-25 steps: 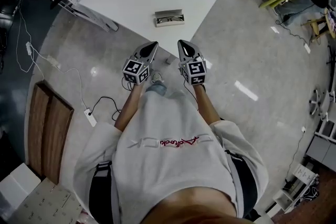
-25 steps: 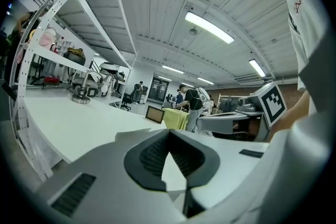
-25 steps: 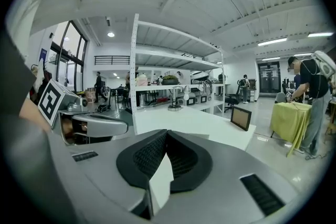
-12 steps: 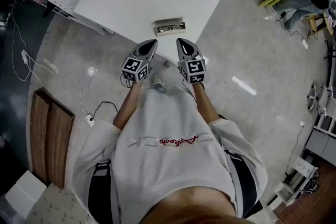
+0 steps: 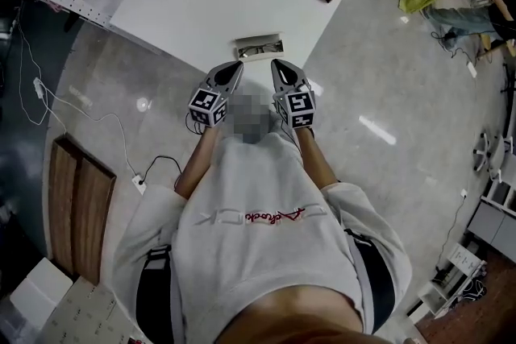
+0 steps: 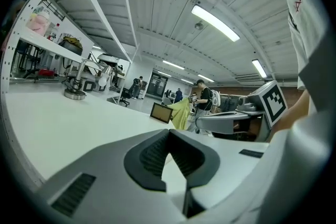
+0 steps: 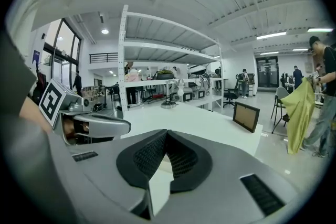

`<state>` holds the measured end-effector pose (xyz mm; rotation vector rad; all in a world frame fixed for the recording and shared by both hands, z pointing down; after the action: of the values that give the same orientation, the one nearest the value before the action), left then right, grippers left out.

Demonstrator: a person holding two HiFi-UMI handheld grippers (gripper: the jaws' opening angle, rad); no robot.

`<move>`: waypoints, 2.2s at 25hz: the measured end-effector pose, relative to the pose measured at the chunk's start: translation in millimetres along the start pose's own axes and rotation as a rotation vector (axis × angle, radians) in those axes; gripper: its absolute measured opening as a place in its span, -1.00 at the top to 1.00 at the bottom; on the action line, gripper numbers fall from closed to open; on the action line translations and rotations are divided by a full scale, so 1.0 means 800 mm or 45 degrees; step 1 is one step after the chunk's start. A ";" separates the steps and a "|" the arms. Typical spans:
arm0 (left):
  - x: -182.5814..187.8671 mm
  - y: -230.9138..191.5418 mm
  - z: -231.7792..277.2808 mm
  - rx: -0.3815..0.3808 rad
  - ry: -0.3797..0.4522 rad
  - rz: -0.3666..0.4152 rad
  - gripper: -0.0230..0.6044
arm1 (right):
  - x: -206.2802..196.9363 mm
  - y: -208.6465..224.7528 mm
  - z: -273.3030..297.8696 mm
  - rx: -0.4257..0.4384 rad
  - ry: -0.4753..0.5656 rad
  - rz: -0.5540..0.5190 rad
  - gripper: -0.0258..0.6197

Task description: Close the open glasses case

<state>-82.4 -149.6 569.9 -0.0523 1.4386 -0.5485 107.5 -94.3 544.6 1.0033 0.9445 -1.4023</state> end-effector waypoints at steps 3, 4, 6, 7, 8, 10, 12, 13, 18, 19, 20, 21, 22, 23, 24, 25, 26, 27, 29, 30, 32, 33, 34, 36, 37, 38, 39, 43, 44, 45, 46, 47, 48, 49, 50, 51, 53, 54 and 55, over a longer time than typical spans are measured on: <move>0.005 -0.017 0.011 0.061 0.011 -0.010 0.84 | 0.006 0.008 0.025 0.059 -0.001 -0.011 0.83; 0.008 -0.022 0.016 0.082 0.018 -0.010 0.84 | 0.009 0.012 0.034 0.080 0.000 -0.014 0.83; 0.015 -0.030 0.027 0.121 0.033 -0.009 0.84 | 0.013 0.022 0.051 0.120 -0.001 -0.019 0.83; 0.019 -0.033 0.032 0.137 0.040 -0.008 0.84 | 0.016 0.026 0.059 0.138 -0.001 -0.022 0.83; 0.023 -0.035 0.036 0.152 0.046 -0.007 0.84 | 0.019 0.030 0.067 0.155 -0.002 -0.025 0.83; 0.029 -0.038 0.040 0.186 0.056 -0.009 0.84 | 0.026 0.034 0.080 0.194 -0.001 -0.032 0.83; 0.033 -0.043 0.042 0.217 0.059 -0.011 0.84 | 0.032 0.037 0.093 0.226 0.001 -0.033 0.83; 0.034 -0.045 0.043 0.226 0.057 -0.013 0.84 | 0.033 0.039 0.099 0.233 0.002 -0.033 0.83; 0.034 -0.053 0.047 0.242 0.043 -0.033 0.84 | 0.034 0.045 0.111 0.246 -0.021 -0.026 0.83; 0.034 -0.054 0.048 0.242 0.041 -0.037 0.84 | 0.033 0.046 0.112 0.247 -0.030 -0.027 0.83; 0.033 -0.055 0.049 0.241 0.038 -0.041 0.84 | 0.031 0.047 0.112 0.249 -0.037 -0.026 0.83; 0.032 -0.056 0.051 0.240 0.034 -0.046 0.84 | 0.029 0.047 0.113 0.250 -0.044 -0.024 0.83; 0.030 -0.057 0.052 0.238 0.030 -0.052 0.84 | 0.026 0.048 0.113 0.249 -0.051 -0.023 0.83; 0.027 -0.057 0.054 0.235 0.025 -0.059 0.84 | 0.022 0.049 0.112 0.247 -0.061 -0.023 0.83; 0.024 -0.056 0.055 0.232 0.020 -0.068 0.84 | 0.018 0.050 0.111 0.246 -0.072 -0.022 0.83; 0.020 -0.055 0.056 0.230 0.015 -0.077 0.84 | 0.014 0.051 0.110 0.245 -0.085 -0.021 0.83; 0.016 -0.054 0.057 0.229 0.010 -0.088 0.84 | 0.010 0.051 0.108 0.245 -0.097 -0.020 0.83; 0.013 -0.053 0.057 0.228 0.005 -0.098 0.84 | 0.006 0.051 0.107 0.247 -0.110 -0.017 0.83; 0.004 -0.051 0.055 0.229 -0.005 -0.117 0.84 | 0.000 0.049 0.103 0.256 -0.135 -0.010 0.83; 0.000 -0.049 0.054 0.231 -0.010 -0.126 0.84 | -0.003 0.048 0.102 0.260 -0.146 -0.007 0.83; -0.007 -0.048 0.052 0.239 -0.018 -0.140 0.84 | -0.010 0.046 0.101 0.267 -0.165 -0.002 0.83; -0.011 -0.047 0.051 0.244 -0.020 -0.146 0.84 | -0.014 0.046 0.101 0.271 -0.172 -0.001 0.83; -0.014 -0.047 0.051 0.249 -0.023 -0.152 0.84 | -0.017 0.046 0.101 0.275 -0.178 0.000 0.83; -0.020 -0.045 0.048 0.256 -0.030 -0.166 0.84 | -0.025 0.044 0.101 0.280 -0.190 -0.002 0.83; -0.023 -0.045 0.046 0.259 -0.035 -0.172 0.84 | -0.029 0.043 0.101 0.282 -0.196 -0.002 0.83; -0.026 -0.045 0.045 0.262 -0.039 -0.177 0.84 | -0.032 0.041 0.101 0.286 -0.201 0.000 0.83; -0.028 -0.044 0.044 0.266 -0.043 -0.181 0.84 | -0.035 0.039 0.101 0.290 -0.206 0.003 0.83; -0.032 -0.044 0.041 0.275 -0.049 -0.189 0.84 | -0.043 0.033 0.102 0.313 -0.222 0.006 0.83; -0.033 -0.043 0.040 0.275 -0.050 -0.190 0.84 | -0.043 0.031 0.103 0.319 -0.221 -0.007 0.83; -0.033 -0.042 0.039 0.275 -0.050 -0.191 0.84 | -0.043 0.029 0.103 0.325 -0.219 -0.032 0.83; -0.033 -0.042 0.039 0.273 -0.050 -0.192 0.84 | -0.042 0.027 0.104 0.334 -0.216 -0.072 0.83; -0.033 -0.041 0.040 0.270 -0.050 -0.193 0.84 | -0.041 0.024 0.105 0.345 -0.213 -0.128 0.83; -0.033 -0.041 0.041 0.266 -0.051 -0.194 0.84 | -0.039 0.021 0.107 0.357 -0.208 -0.193 0.83; -0.033 -0.041 0.042 0.263 -0.050 -0.194 0.84 | -0.038 0.019 0.109 0.367 -0.201 -0.261 0.83; -0.033 -0.040 0.043 0.261 -0.048 -0.194 0.84 | -0.038 0.018 0.111 0.375 -0.194 -0.331 0.83; -0.032 -0.040 0.044 0.259 -0.045 -0.193 0.84 | -0.038 0.017 0.113 0.382 -0.185 -0.405 0.83; -0.031 -0.036 0.047 0.253 -0.040 -0.191 0.84 | -0.038 0.016 0.116 0.402 -0.162 -0.571 0.83; -0.031 -0.035 0.049 0.250 -0.038 -0.190 0.84 | -0.038 0.014 0.117 0.419 -0.145 -0.670 0.83; -0.031 -0.033 0.050 0.248 -0.037 -0.191 0.84 | -0.039 0.012 0.118 0.442 -0.124 -0.783 0.83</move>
<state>-54.3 -174.7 608.2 -0.0133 1.3539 -0.8056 112.1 -174.7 604.0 0.9176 1.0015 -2.1670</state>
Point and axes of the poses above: the fingertips, and each gripper's own axes: z forward along the fingers, y to its right, x out of its top, the point moved 9 cm from there along -z, backward along the fingers, and after that the axes turned 13 degrees about -x, right-handed, at the moved point
